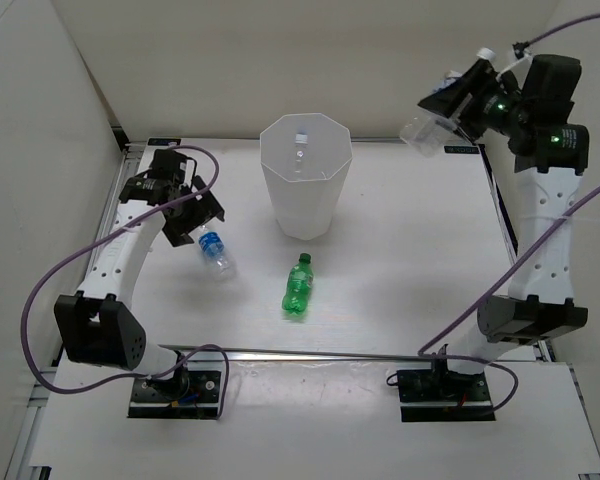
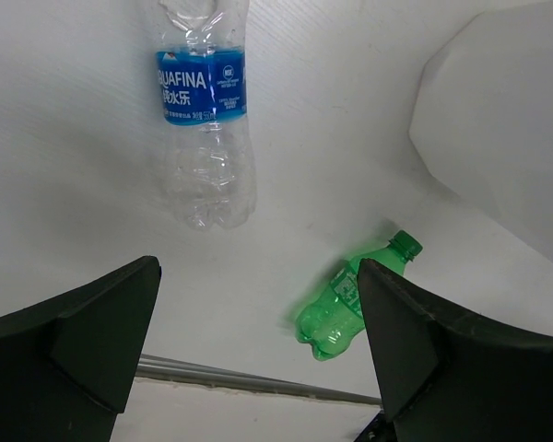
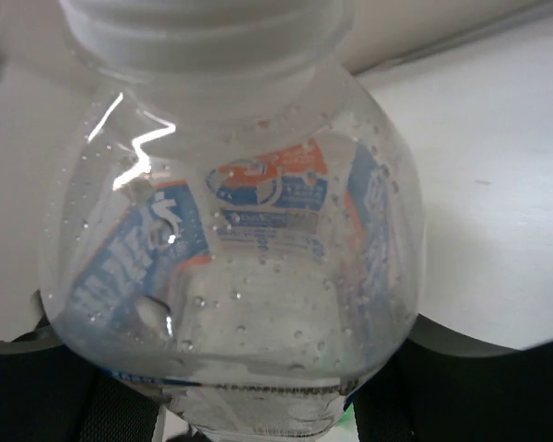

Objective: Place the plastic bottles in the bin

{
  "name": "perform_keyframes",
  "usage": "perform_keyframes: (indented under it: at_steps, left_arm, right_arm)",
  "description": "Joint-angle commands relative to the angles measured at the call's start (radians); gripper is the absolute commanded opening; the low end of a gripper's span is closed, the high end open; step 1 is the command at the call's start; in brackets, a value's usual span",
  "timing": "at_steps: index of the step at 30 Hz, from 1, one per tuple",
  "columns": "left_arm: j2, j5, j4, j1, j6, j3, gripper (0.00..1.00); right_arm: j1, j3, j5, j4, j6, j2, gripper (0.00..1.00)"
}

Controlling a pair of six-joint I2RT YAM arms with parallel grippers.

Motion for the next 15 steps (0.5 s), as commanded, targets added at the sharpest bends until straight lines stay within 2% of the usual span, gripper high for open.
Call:
perform_keyframes:
  at_steps: [1, 5, 8, 12, 15]
  left_arm:
    - [-0.022, 0.009, 0.006, -0.004, 0.010, 0.062, 1.00]
    - [0.026, 0.009, -0.003, 0.006, 0.021, 0.097, 1.00]
    - [0.037, 0.009, -0.003, 0.006, 0.032, 0.107, 1.00]
    - [0.037, 0.009, -0.003, 0.006, 0.041, 0.107, 1.00]
    - [0.046, 0.009, -0.012, 0.024, 0.052, 0.107, 1.00]
  right_arm:
    - [0.091, 0.019, -0.242, 0.159, 0.094, 0.036, 0.36]
    - [0.214, 0.197, -0.308, 0.172, 0.034, 0.175, 0.35]
    - [0.269, 0.202, -0.250, 0.181, -0.042, 0.201, 0.36]
    - [0.289, 0.238, -0.240, 0.191, -0.043, 0.284, 0.37]
    - [0.360, 0.281, -0.205, 0.201, -0.079, 0.351, 0.39]
